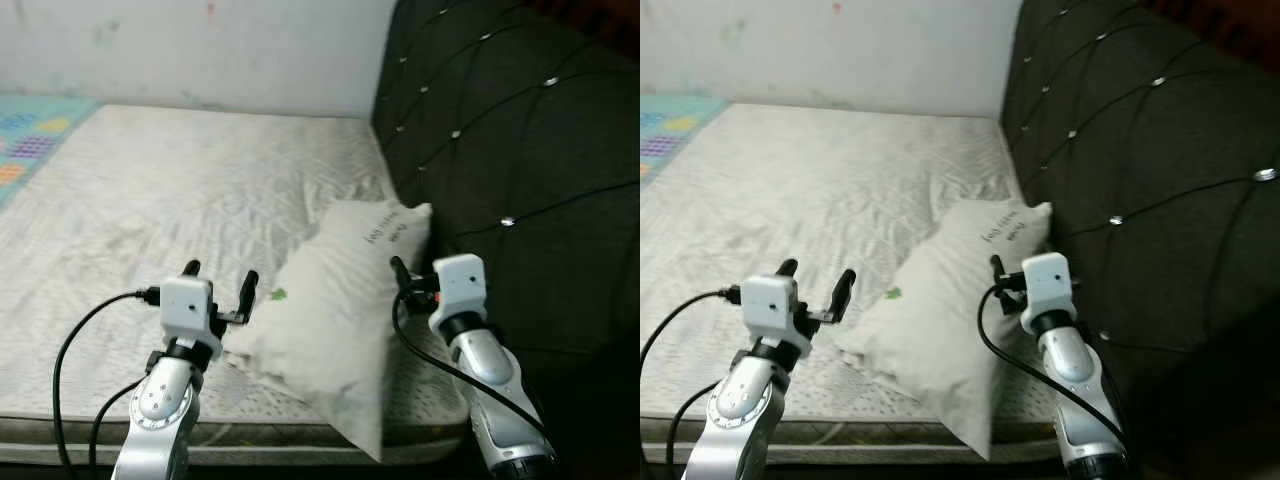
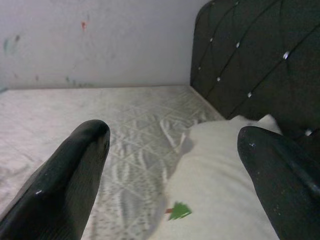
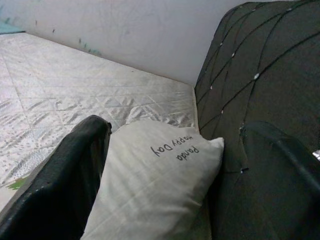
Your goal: Clean up the room
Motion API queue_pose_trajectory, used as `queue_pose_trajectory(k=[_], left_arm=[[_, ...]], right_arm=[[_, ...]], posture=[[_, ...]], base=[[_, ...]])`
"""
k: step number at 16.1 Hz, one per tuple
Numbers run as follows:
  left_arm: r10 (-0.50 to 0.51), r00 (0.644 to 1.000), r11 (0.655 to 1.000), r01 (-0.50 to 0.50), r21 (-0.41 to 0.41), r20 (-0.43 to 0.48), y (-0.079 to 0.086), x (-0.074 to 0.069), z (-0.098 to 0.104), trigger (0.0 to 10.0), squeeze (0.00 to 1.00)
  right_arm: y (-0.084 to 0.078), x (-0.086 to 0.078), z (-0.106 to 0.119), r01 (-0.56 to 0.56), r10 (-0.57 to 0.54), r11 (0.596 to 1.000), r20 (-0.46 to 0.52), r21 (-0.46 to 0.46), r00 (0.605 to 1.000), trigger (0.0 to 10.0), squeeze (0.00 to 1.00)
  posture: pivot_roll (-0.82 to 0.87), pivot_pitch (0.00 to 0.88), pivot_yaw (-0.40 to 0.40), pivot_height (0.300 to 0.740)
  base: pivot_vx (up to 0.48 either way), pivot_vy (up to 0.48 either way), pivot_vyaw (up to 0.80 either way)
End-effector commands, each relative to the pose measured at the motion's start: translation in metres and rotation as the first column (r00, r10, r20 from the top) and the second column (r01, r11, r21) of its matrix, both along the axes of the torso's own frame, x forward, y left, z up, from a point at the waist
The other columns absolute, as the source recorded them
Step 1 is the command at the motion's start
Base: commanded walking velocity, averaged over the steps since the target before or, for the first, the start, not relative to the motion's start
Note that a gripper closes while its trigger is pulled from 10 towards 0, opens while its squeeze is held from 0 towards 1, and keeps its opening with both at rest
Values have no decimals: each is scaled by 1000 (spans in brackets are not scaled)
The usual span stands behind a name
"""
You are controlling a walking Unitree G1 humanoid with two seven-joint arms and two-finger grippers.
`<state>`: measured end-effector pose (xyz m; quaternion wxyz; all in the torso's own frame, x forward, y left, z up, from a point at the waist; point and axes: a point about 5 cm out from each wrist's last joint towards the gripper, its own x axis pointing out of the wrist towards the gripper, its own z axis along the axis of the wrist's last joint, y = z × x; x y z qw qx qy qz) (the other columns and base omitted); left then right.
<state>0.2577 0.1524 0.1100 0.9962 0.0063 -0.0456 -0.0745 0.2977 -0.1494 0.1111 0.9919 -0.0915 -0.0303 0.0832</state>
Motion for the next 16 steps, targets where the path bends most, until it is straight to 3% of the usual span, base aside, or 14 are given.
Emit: queue_pose_trajectory(k=[1, 4, 8, 11, 16], left_arm=[[3, 1000, 1000, -3, -10, 6, -3, 1, 5, 10000, 0], [-6, 1000, 1000, 6, -20, 2, -7, -3, 9, 10000, 0], [-41, 999, 999, 40, -33, -7, -9, -8, 12, 10000, 0], [-62, 998, 997, 61, -46, -17, -11, -11, 14, 10000, 0], [-74, 997, 996, 72, -56, -27, -12, -13, 16, 10000, 0]], right_arm=[[5, 4, 9, -26, 26, 1000, 19, 0, 999, 10000, 0], [0, 10, 10, -2, 2, 1000, 11, -3, 1000, 10000, 0], [-1, 4, 7, 8, -8, 1000, -2, 7, 1000, 10000, 0], [2, -3, 0, 2, -1, 1000, -26, 13, 1000, 10000, 0], [2, -5, -1, 0, 1, 1000, -44, 9, 999, 10000, 0]], posture=[[-15, 0, -87, 740], [-9, 12, -83, 740], [-9, 41, -73, 740], [-8, 58, -73, 740], [-4, 76, -79, 740]], base=[[0, 0, -800], [0, 0, -800], [0, 0, -761], [0, 0, -313], [0, 0, -800]])
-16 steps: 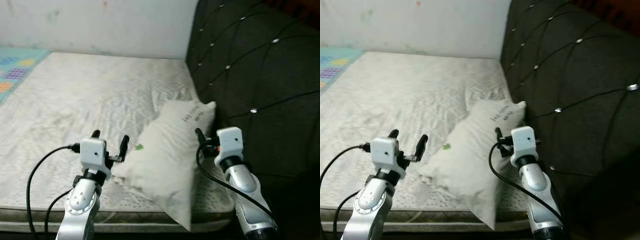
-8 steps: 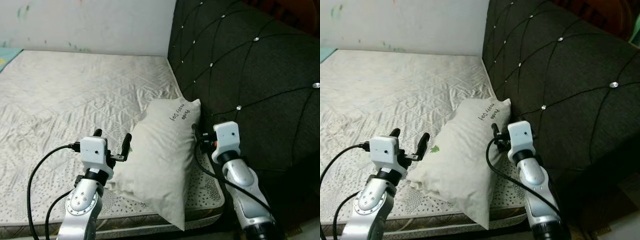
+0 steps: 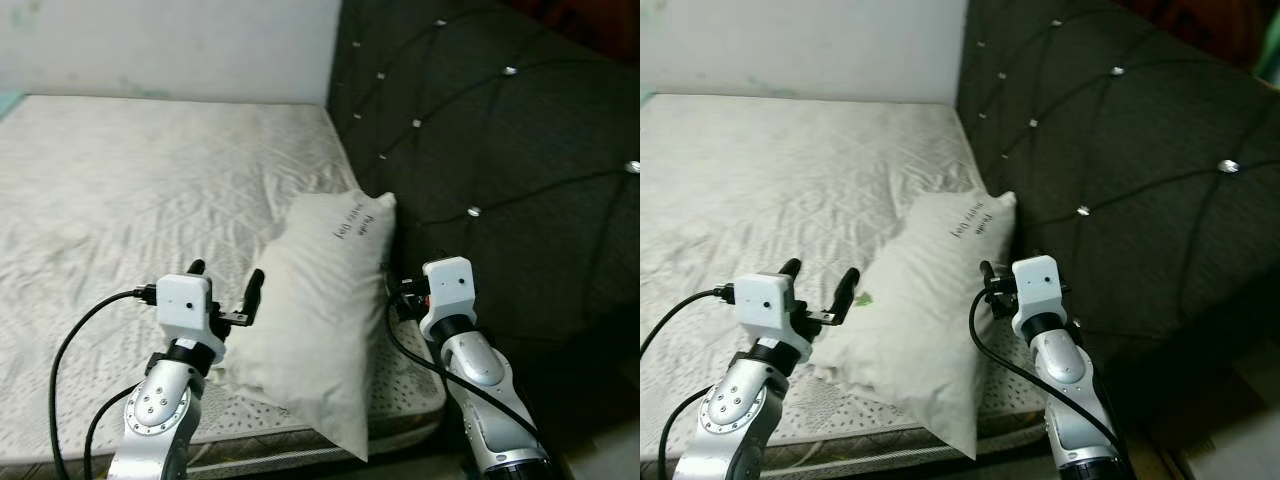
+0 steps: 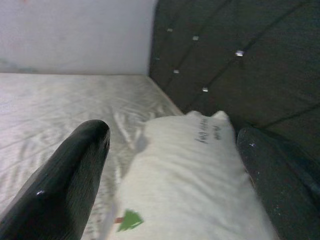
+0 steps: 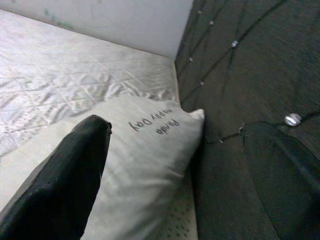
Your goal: Clean up the room
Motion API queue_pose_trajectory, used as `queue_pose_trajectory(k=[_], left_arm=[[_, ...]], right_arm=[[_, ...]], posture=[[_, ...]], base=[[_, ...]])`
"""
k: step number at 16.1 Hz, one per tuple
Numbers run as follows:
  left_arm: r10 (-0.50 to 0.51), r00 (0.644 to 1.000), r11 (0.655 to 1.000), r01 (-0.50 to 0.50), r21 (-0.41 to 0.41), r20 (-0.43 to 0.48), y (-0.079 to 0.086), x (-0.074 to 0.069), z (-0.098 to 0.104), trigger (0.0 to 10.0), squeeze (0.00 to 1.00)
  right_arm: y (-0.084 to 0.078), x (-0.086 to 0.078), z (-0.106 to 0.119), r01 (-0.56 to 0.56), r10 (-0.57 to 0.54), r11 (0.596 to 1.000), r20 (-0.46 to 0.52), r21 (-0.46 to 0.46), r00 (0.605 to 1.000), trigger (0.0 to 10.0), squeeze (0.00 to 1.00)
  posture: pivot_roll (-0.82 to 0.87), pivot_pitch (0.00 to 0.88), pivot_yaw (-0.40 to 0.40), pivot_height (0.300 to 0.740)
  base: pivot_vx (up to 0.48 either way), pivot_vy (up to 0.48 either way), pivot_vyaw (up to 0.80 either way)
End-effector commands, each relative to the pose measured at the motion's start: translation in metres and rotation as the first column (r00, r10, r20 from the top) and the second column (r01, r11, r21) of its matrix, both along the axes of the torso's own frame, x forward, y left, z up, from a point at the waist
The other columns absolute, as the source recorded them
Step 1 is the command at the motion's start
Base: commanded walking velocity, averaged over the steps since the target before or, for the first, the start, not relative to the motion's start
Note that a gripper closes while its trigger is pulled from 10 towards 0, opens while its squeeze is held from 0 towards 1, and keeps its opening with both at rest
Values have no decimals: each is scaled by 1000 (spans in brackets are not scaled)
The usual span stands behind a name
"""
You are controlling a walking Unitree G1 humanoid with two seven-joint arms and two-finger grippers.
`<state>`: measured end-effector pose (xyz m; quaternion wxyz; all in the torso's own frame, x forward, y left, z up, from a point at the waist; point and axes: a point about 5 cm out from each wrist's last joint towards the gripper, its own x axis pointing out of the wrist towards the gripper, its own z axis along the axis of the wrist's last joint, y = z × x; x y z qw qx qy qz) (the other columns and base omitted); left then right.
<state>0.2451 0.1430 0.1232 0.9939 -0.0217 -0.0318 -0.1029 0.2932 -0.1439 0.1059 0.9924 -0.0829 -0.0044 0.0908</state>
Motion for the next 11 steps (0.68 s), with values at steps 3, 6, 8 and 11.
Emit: queue_pose_trajectory(k=[3, 6, 8, 11], left_arm=[[-16, 1000, 1000, 16, -5, 2, -2, -2, 3, 10000, 0], [-26, 1000, 1000, 26, -5, 1, -2, -2, 4, 10000, 0], [-32, 999, 999, 32, -2, 2, -3, -2, 4, 10000, 0], [-38, 999, 999, 39, 10, -14, -4, -1, 3, 10000, 0]], right_arm=[[-1, 1, 5, 1, -1, 1000, 9, -5, 1000, 10000, 0], [1, 2, 4, -6, 6, 1000, 7, -4, 1000, 10000, 0], [2, 2, 4, -9, 9, 1000, 7, -5, 1000, 10000, 0], [3, 3, 4, -15, 15, 1000, 9, -2, 1000, 10000, 0]], posture=[[1, 78, -81, 740], [4, 75, -81, 740], [4, 71, -80, 740], [5, 66, -80, 740]], base=[[0, 0, -800], [179, 0, -800], [304, 0, -800], [204, 0, -654]])
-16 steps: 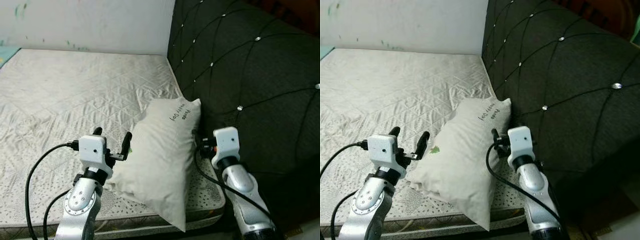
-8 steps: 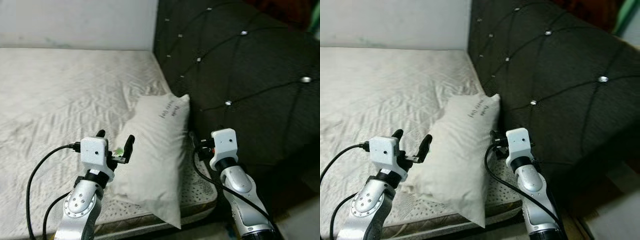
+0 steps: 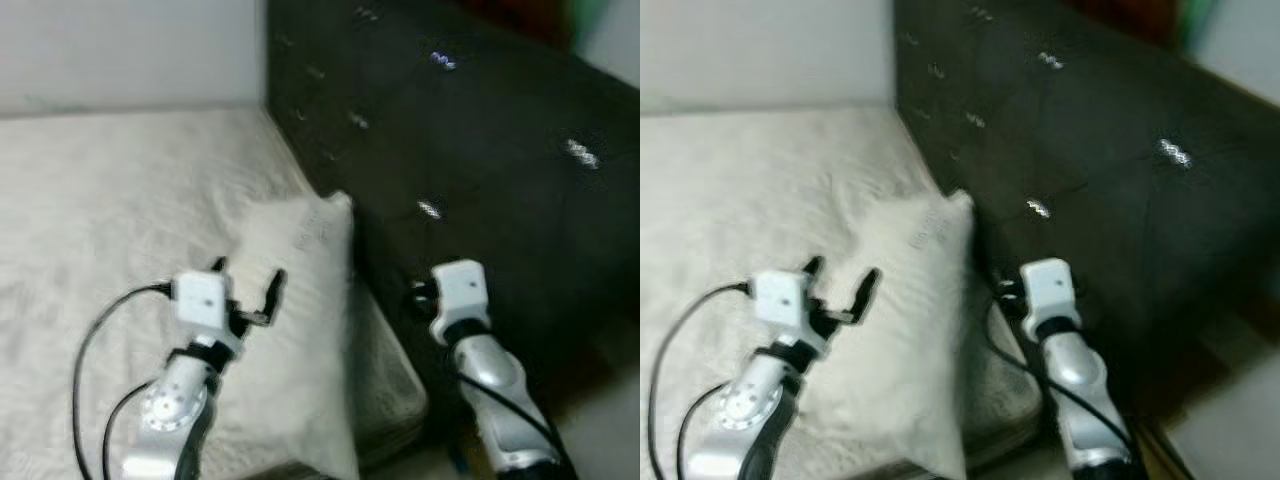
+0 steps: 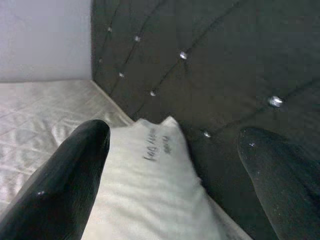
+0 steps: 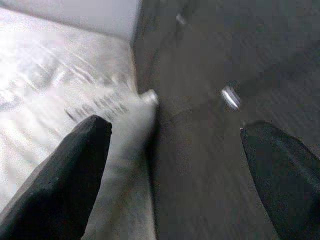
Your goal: Clean up the room
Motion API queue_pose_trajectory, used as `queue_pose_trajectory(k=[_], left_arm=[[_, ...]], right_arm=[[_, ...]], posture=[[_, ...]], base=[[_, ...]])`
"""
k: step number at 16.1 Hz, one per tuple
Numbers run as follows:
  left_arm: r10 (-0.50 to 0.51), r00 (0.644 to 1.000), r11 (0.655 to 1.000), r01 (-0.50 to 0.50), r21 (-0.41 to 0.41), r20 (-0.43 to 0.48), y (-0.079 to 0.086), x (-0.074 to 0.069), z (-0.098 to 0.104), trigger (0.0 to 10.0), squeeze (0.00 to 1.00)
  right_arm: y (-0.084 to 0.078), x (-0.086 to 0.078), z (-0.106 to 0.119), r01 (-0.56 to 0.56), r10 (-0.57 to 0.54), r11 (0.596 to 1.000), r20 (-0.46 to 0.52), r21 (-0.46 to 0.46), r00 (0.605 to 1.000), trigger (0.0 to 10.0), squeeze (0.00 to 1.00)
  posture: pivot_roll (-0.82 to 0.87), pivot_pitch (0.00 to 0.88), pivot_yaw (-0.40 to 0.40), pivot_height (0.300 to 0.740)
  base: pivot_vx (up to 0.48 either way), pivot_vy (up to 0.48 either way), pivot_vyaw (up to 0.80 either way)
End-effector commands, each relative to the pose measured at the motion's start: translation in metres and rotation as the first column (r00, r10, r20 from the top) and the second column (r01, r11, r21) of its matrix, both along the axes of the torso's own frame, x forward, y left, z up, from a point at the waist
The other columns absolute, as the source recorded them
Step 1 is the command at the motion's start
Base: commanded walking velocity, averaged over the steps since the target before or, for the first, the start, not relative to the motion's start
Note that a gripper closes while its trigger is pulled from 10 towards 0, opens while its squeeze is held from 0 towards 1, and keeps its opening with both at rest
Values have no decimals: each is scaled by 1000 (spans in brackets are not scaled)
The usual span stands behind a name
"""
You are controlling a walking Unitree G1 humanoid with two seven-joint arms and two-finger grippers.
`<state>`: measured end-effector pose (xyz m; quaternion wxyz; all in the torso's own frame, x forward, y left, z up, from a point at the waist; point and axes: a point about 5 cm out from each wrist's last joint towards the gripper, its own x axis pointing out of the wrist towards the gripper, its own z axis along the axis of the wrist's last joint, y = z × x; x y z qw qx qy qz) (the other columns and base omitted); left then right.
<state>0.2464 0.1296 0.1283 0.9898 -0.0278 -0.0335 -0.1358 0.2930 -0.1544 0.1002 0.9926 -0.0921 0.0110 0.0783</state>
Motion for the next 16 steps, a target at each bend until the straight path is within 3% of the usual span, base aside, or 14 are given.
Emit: queue_pose_trajectory(k=[1, 16], left_arm=[[30, 999, 999, -29, 28, -20, 9, -2, -3, 10000, 0], [113, 993, 993, -112, 46, -27, 13, 2, -4, 10000, 0]], right_arm=[[14, 4, 9, -45, 44, 999, 36, 17, 998, 10000, 0], [19, 5, 12, -86, 86, 996, 48, -3, 995, 10000, 0]], posture=[[7, 63, -83, 740], [5, 63, -92, 740]], base=[[0, 0, 0], [0, 0, 34]])
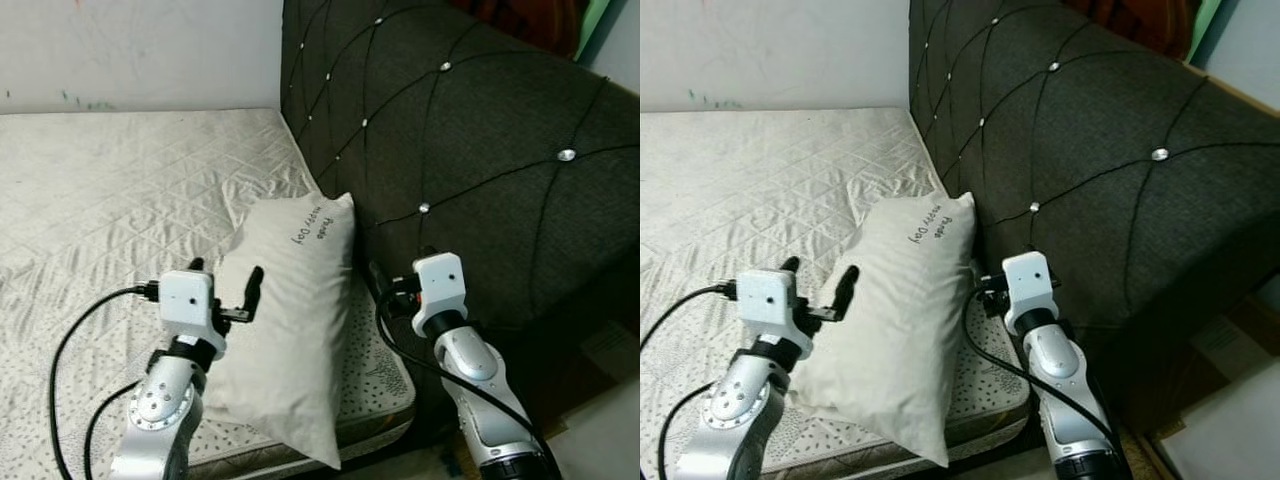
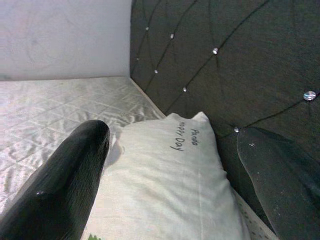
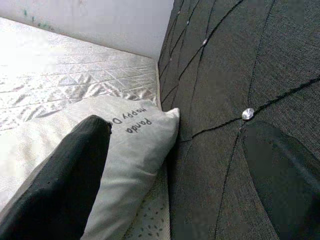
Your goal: Clean up the room
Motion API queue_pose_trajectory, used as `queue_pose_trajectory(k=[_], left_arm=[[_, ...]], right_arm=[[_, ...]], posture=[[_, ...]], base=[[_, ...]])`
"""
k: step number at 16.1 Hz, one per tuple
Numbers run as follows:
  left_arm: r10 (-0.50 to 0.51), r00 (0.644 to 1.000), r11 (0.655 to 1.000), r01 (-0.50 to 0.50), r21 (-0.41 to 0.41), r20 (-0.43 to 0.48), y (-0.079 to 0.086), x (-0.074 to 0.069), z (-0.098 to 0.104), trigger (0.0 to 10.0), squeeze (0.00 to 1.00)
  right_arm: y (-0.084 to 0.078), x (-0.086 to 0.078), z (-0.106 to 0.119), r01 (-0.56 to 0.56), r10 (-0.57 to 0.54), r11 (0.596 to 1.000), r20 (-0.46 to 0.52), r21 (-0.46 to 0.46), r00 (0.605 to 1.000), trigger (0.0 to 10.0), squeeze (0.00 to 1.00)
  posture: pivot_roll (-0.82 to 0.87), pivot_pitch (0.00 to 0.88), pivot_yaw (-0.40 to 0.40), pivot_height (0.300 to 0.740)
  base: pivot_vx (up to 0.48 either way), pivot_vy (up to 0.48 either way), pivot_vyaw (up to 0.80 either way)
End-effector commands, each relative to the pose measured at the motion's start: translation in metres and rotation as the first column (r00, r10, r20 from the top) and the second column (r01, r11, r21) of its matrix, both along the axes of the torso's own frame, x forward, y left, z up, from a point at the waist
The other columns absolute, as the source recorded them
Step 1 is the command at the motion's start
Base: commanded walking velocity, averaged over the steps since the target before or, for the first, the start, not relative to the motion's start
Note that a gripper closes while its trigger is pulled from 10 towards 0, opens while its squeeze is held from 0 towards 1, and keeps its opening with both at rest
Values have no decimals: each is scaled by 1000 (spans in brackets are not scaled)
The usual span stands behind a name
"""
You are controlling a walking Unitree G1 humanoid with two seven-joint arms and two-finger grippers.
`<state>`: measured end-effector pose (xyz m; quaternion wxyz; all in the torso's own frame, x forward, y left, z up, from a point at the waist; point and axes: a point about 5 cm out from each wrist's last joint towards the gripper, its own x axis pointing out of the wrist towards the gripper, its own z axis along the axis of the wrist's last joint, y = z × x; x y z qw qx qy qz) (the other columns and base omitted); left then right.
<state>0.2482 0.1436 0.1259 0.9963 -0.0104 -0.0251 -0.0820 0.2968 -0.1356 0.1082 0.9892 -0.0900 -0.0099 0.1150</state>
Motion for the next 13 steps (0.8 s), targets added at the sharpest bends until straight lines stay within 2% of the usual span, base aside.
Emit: queue_pose_trajectory(k=[1, 8, 13], left_arm=[[5, 1000, 1000, -5, 10, -14, -1, 1, -2, 10000, 0], [6, 1000, 1000, -6, -2, -15, -2, 1, -1, 10000, 0], [48, 999, 999, -48, -25, 4, 5, -3, 7, 10000, 0]], right_arm=[[0, 2, 4, -10, 10, 1000, 13, -7, 1000, 10000, 0], [2, 0, 5, -33, 32, 999, 4, 25, 999, 10000, 0], [2, -3, 8, -57, 57, 997, -6, 51, 998, 10000, 0]], posture=[[2, 67, -93, 740], [-4, 77, -95, 740], [-7, 146, -109, 740]], base=[[0, 0, 625], [0, 0, 59], [0, 0, 0]])
